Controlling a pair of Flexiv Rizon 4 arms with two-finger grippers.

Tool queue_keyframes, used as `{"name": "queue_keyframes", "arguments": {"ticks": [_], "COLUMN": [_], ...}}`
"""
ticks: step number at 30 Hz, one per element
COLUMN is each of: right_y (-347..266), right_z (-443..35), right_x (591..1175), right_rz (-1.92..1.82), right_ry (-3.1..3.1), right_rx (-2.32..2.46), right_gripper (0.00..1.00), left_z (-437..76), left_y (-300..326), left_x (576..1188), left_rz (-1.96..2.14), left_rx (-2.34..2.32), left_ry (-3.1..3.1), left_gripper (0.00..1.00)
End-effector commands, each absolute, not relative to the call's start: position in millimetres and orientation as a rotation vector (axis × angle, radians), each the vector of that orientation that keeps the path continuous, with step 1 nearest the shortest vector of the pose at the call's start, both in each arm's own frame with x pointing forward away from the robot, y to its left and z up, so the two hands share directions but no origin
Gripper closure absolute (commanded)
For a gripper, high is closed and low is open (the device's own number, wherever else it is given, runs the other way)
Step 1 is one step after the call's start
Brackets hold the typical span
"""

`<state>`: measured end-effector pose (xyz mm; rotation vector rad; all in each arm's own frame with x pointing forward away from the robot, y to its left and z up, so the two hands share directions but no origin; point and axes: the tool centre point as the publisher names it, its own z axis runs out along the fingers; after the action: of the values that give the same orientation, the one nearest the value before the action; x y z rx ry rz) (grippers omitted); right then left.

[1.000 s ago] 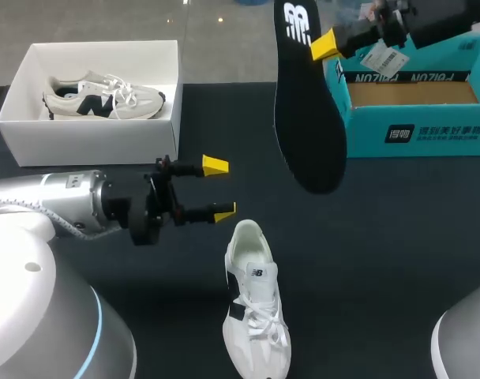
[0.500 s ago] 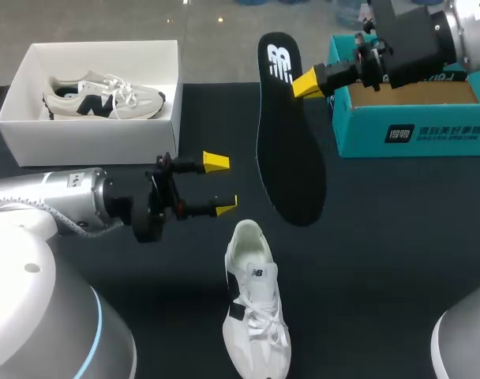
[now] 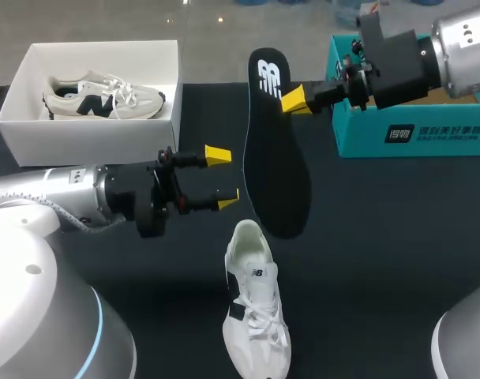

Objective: Take the shoe out of the shoebox, open the shoe tongue, remove and reinsert the insole, then place the shoe into the shoebox

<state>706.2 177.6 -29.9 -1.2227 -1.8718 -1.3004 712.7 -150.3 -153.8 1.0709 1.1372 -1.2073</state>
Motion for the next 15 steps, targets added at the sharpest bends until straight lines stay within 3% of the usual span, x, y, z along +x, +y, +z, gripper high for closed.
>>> {"name": "queue_keyframes", "arguments": {"ticks": [1, 15], "right_y": [178.8, 178.8], "right_z": [-30.3, -30.3], "right_x": [706.5, 706.5], "right_rz": [-1.300, -1.300], "right_ry": [-1.871, -1.871], "right_rx": [-1.224, -1.224], "right_gripper": [1.00, 1.00], "left_z": [-154.4, -154.4], "left_y": [-152.1, -152.1], "left_x": [712.7, 712.7], "left_rz": [-1.204, -1.204], "left_rx": [1.069, 1.069], "left_ry": [1.137, 1.137], "left_gripper": [0.00, 0.00]}}
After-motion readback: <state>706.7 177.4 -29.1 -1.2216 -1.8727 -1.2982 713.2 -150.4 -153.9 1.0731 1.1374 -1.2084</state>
